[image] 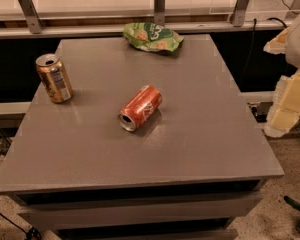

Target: Place coke can upright

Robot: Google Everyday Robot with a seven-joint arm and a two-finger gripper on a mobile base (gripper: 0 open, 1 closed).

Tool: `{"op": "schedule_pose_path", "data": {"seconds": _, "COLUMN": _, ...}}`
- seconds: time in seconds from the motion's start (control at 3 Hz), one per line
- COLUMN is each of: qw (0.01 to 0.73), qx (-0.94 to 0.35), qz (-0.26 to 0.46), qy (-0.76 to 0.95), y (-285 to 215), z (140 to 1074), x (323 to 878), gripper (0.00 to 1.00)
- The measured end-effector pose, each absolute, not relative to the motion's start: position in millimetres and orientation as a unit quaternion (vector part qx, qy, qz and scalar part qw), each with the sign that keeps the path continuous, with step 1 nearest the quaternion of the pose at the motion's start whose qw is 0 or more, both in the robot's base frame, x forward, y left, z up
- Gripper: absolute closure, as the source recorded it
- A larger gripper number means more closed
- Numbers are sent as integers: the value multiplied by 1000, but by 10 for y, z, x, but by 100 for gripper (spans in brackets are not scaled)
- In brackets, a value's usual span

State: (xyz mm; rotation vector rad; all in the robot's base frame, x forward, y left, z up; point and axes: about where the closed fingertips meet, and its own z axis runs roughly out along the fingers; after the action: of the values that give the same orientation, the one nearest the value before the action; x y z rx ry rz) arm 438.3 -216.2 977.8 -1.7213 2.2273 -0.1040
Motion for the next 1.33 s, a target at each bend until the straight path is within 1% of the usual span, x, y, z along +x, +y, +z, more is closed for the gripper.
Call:
{"op": "schedule_pose_path", "data": {"seconds": 0.33, "qw": 164, "qx": -604, "qz": -40, "qy": 779, "y": -2151, "z": 9792, "x": 4392, "gripper": 0}}
{"op": "schedule_pose_path", "data": {"seconds": 0.67, "qw": 156, "qx": -634, "qz": -72, "qy": 754, "y": -1901, "z": 9722, "x": 4556, "gripper": 0}}
{"op": "schedule_pose_path", "data": {"seconds": 1.0, "qw": 152, "qx": -703, "qz": -81, "qy": 690, "y": -1389, "z": 9542, "x": 4832, "gripper": 0}}
{"op": "schedule_pose_path", "data": {"seconds": 1.33, "qw": 156, "qx": -785, "qz": -70, "qy": 596, "y": -907, "z": 9371, "x": 4992, "gripper": 0}}
